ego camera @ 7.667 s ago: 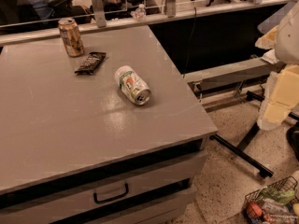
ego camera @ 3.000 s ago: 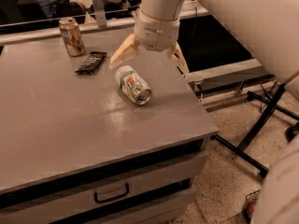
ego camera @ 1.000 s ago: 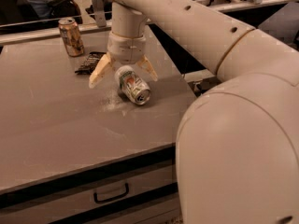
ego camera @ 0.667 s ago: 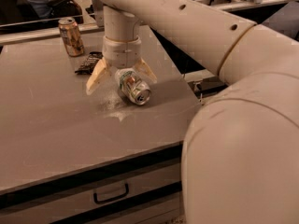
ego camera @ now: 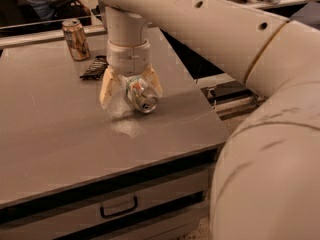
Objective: Place 7up can upright
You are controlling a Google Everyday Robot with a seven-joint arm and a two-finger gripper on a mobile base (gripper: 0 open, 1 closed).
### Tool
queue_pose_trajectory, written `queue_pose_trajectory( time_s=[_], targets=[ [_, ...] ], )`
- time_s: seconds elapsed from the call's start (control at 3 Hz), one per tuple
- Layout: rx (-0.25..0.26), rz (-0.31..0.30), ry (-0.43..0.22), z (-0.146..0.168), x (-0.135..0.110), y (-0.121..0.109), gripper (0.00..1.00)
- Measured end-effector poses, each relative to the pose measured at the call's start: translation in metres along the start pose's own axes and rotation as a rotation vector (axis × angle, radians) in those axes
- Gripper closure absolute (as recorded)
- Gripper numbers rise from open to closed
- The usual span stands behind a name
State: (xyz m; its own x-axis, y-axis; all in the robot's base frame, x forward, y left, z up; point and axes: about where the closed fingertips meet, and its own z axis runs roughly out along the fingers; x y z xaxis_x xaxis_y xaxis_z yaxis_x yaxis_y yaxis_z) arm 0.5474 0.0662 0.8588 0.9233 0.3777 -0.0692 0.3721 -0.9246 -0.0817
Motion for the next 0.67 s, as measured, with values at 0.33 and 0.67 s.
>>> queue_pose_trajectory(
  time_s=[0.33, 0.67],
  targets=[
    [0.000, -0.011, 0.000, -0.0015, -0.0014, -0.0029, 0.46],
    [0.005, -0.027, 0.006, -0.0039, 0.0033, -0.0073, 0.75]
  ],
)
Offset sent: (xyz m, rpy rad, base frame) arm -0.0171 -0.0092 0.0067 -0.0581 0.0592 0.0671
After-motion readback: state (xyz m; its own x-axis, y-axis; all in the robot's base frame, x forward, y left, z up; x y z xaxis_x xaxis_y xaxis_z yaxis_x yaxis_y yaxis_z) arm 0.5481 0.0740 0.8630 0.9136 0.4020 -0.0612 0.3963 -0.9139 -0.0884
